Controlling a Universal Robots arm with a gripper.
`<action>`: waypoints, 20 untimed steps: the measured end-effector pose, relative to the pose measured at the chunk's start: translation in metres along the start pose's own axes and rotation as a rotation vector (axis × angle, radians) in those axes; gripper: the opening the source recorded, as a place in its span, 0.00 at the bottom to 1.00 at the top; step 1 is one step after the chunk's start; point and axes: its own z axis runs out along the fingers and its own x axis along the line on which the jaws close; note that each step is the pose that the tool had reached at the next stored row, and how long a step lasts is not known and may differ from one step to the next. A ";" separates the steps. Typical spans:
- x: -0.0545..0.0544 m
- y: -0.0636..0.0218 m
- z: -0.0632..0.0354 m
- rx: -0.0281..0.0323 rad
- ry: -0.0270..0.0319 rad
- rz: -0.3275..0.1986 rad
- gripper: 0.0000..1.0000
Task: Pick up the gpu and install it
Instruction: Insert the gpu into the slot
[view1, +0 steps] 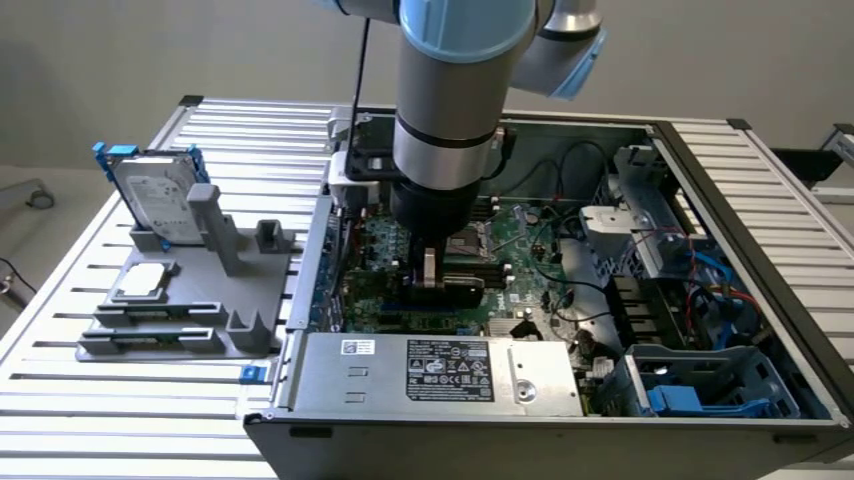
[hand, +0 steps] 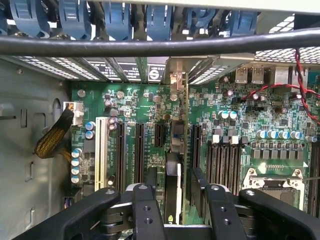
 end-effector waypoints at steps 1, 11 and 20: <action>0.000 0.0000 -0.0001 -0.0007 -0.0003 0.000 0.41; -0.001 0.0013 -0.0237 -0.0110 -0.0008 0.001 0.41; -0.002 0.0021 -0.0375 -0.0141 -0.0013 0.001 0.26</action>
